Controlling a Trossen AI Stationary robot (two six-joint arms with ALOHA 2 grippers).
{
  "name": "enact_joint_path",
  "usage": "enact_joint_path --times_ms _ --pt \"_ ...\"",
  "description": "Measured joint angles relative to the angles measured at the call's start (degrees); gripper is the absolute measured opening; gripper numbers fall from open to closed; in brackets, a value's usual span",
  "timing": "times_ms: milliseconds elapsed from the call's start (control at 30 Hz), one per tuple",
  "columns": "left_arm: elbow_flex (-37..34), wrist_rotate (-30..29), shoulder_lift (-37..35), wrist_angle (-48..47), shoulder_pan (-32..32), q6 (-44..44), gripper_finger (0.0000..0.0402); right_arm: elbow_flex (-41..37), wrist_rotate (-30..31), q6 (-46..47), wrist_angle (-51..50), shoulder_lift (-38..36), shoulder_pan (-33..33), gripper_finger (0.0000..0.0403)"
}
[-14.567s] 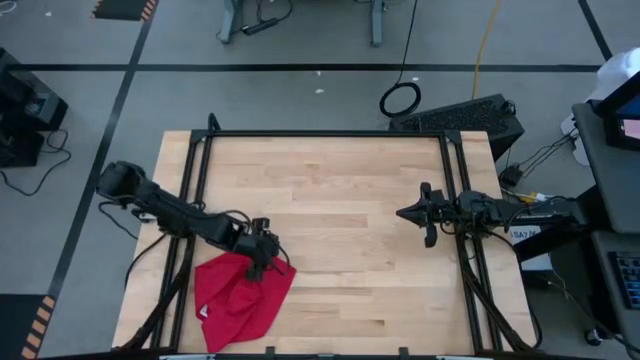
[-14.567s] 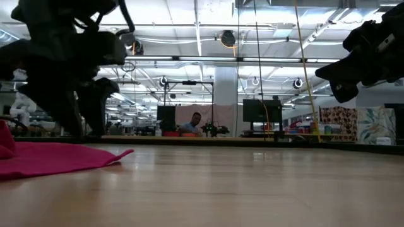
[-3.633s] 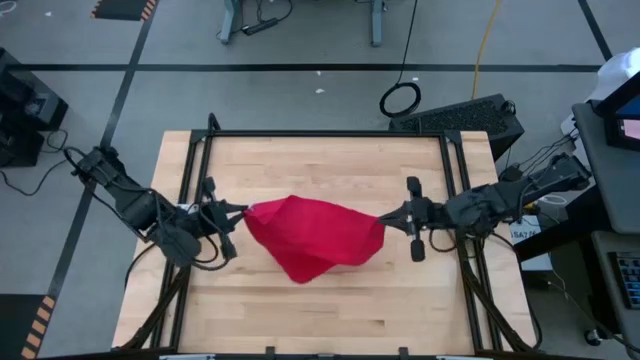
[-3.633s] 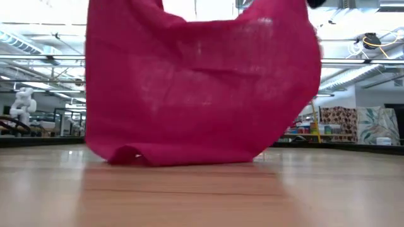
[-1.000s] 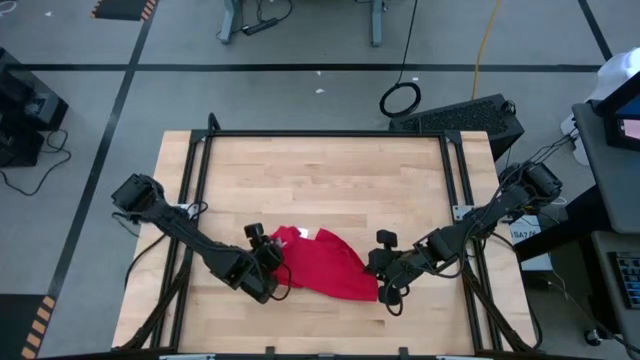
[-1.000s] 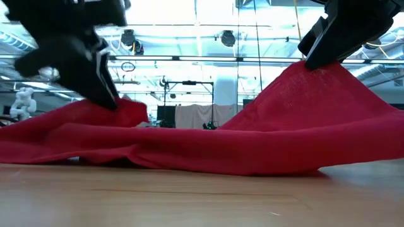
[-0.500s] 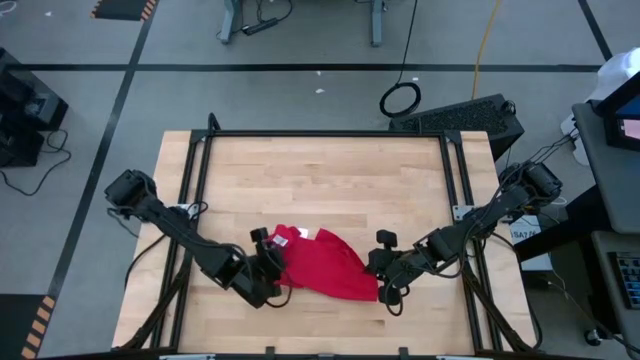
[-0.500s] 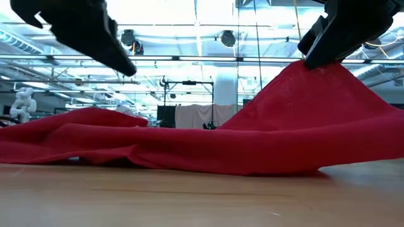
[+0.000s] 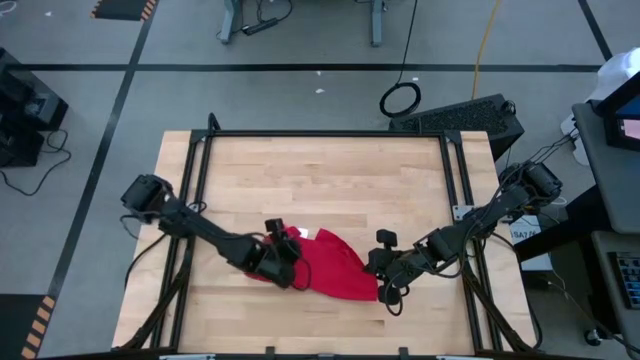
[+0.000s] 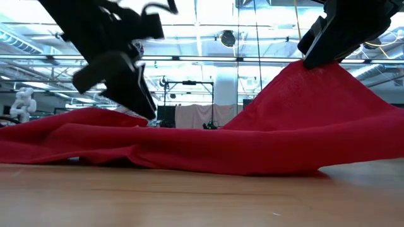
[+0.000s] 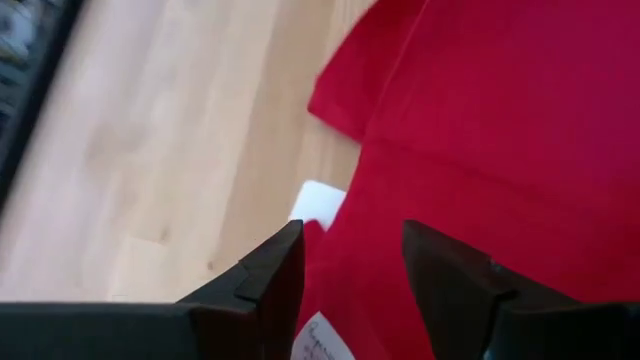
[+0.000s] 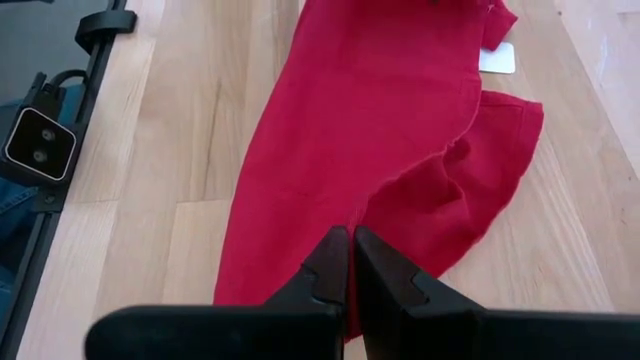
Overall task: Roll towel
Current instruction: Roll the red towel
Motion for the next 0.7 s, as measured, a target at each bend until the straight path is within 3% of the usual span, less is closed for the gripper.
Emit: enact_joint_path --times_ms 167,367,467,633,700 --pt "0.0 1.7 2.2 -1.4 2.8 -0.5 0.0176 0.0 0.8 0.0 0.0 0.0 0.1 0.0006" --pt "0.0 1.2 2.1 -9.6 3.7 -1.6 0.0168 0.0 1.3 0.0 0.0 0.0 0.3 0.0006" --pt "0.0 0.1 1.8 -13.5 3.1 -2.6 0.0133 0.0 1.3 -0.2 0.0 0.0 0.3 0.0006" --pt "0.0 -0.1 1.7 -18.7 2.3 -6.5 0.0026 0.0 1.3 -0.3 0.0 0.0 0.3 0.0006" --pt "0.0 -0.5 1.0 -20.5 2.0 -8.7 0.0011 0.0 1.4 -0.3 0.0 0.0 0.3 0.0006"
